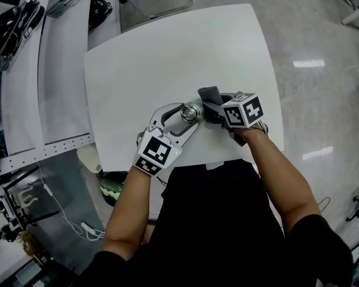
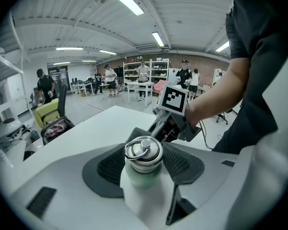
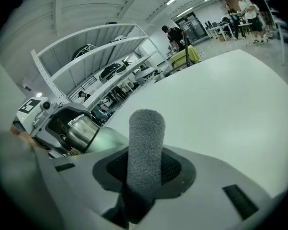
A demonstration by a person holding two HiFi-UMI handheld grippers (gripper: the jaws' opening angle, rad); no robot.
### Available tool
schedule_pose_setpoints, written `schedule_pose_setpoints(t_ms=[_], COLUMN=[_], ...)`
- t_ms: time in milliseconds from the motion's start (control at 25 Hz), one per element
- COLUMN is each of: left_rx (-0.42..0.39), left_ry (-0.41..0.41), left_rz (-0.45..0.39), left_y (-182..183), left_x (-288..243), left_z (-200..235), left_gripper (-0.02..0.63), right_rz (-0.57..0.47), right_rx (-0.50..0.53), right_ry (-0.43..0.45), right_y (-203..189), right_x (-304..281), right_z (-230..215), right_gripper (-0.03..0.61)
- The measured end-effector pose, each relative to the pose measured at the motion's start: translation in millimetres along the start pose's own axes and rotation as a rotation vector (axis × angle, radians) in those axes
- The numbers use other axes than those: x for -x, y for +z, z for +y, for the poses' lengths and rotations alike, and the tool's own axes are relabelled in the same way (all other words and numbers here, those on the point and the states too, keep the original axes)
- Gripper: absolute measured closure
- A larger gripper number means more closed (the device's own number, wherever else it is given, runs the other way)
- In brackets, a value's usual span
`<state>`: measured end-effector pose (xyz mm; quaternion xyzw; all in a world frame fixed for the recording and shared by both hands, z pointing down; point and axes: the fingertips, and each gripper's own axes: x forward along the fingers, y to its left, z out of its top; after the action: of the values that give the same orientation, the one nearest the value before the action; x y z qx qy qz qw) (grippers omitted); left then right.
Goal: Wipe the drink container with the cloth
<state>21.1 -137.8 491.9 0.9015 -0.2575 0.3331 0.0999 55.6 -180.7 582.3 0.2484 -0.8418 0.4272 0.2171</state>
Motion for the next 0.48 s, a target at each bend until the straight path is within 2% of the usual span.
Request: schedule_pose_setpoints(t_ms=[360, 480], left_rx=[-0.023, -0.037], left_ry=[-0.021, -0.032], left_rz=[0.005, 0.011], left_y=[-0.6, -1.0], left_x=[1.1, 2.2], left_z=[-0.9, -0.9], left_gripper=[0.357, 0.359], right_rz=[0.098, 0.107], right_rx=[-0.009, -0.013], right_ry=[-0.085, -0.078], right_y=[-7.9, -7.5], right_x=[-12.9, -13.9], right_z=[-10.0, -9.9], right_gripper=[0.465, 0.465])
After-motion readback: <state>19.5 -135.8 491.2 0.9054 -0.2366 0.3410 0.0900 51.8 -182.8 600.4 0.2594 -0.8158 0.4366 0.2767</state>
